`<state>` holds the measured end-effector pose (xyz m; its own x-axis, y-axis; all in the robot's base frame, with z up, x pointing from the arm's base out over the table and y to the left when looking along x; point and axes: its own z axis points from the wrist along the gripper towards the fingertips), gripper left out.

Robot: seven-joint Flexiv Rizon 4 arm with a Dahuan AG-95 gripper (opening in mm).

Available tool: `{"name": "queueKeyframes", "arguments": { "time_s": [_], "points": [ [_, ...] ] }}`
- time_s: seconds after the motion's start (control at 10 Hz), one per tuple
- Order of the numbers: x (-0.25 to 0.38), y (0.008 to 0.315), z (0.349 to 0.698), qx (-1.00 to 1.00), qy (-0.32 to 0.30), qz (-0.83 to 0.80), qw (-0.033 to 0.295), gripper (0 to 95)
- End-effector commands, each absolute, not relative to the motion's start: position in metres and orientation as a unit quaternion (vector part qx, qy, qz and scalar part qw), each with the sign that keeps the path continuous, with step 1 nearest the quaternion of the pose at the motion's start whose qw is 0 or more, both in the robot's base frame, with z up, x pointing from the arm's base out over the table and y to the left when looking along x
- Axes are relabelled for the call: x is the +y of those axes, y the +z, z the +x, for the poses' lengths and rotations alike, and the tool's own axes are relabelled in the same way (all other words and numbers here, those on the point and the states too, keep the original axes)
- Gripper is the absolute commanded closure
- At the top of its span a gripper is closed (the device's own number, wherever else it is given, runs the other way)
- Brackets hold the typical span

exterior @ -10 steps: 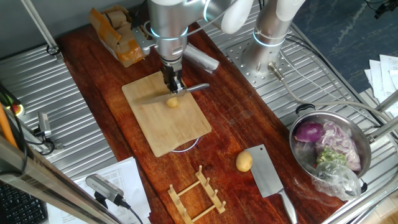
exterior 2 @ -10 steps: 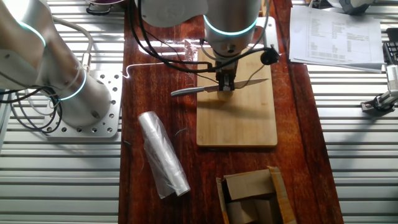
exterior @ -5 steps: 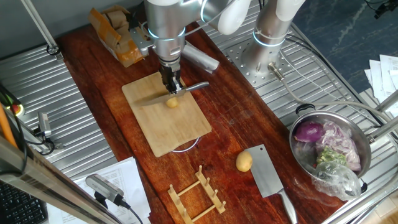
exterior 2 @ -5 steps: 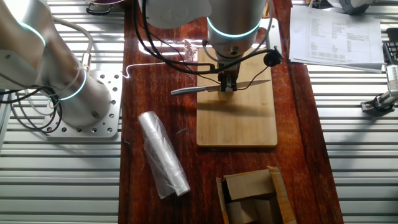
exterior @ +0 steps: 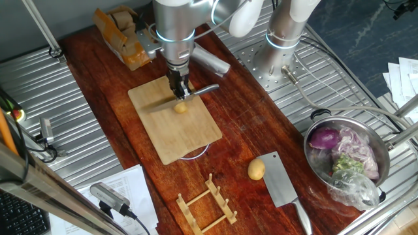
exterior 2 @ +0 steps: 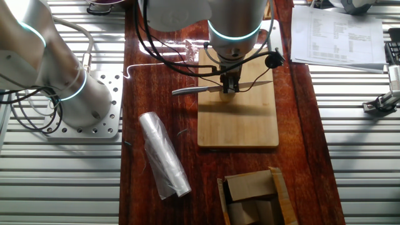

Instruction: Chop the potatoes

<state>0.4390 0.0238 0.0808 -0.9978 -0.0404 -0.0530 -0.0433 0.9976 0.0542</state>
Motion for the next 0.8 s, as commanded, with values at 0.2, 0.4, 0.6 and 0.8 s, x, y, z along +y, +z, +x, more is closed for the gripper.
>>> {"name": "queueKeyframes", "arguments": {
  "time_s": [0.2,0.4,0.6,0.8],
  "points": [
    [0.025,0.069,0.442,0.999,0.03,-0.02,0.026,95.0],
    [0.025,0.066,0.442,0.999,0.031,-0.021,0.025,95.0],
    [0.025,0.063,0.442,0.999,0.031,-0.022,0.024,95.0],
    [0.025,0.059,0.443,0.999,0.03,-0.025,0.025,95.0]
  ]
}}
